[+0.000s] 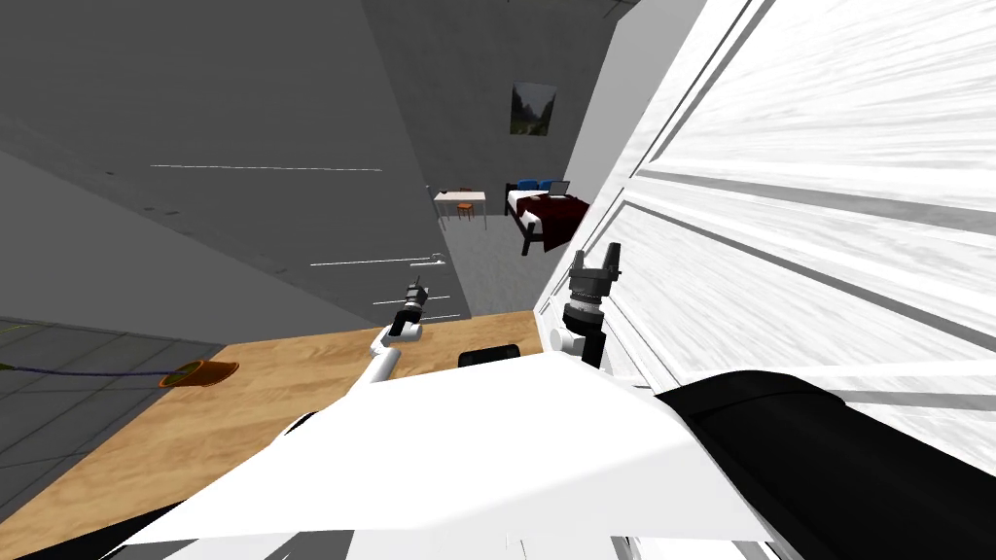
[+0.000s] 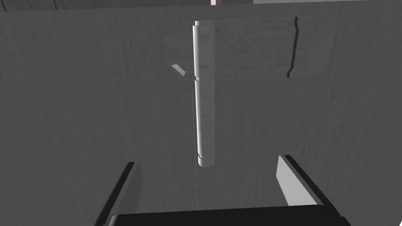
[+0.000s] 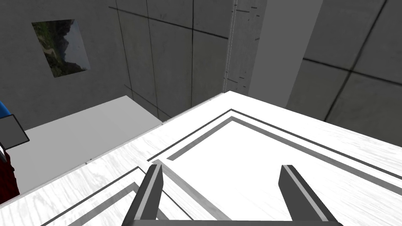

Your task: Pull the door open

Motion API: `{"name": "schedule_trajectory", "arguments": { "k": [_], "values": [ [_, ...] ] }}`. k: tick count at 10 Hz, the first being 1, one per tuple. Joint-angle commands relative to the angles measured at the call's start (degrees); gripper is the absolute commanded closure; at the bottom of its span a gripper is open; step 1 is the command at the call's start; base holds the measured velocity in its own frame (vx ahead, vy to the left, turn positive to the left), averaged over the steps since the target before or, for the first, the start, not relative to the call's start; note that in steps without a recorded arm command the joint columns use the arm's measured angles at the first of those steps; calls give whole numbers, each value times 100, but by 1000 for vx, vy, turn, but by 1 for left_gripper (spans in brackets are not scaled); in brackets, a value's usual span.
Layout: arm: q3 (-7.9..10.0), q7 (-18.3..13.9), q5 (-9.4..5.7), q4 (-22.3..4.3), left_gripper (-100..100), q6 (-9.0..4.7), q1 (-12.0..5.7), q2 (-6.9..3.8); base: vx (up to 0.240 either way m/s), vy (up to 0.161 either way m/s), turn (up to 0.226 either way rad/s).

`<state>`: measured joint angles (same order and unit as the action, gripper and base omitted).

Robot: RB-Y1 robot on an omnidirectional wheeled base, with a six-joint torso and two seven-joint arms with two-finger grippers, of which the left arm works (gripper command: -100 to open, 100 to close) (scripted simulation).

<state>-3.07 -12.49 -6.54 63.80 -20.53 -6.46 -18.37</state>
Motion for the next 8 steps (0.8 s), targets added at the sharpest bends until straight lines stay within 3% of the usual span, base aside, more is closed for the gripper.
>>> {"name": "schedule_trajectory", "arguments": {
  "k": [1, 2, 5, 8],
  "values": [
    [78, -91, -54, -96, -100, -84, 47, -142, 130, -56, -164],
    [107, -125, -74, -132, -100, -114, 64, -195, 181, -69, -130],
    [311, -363, -216, -383, -100, -332, 186, -565, 194, -64, -211],
    [448, -522, -311, -551, -100, -478, 268, -813, 164, -34, -140]
  ]
}}
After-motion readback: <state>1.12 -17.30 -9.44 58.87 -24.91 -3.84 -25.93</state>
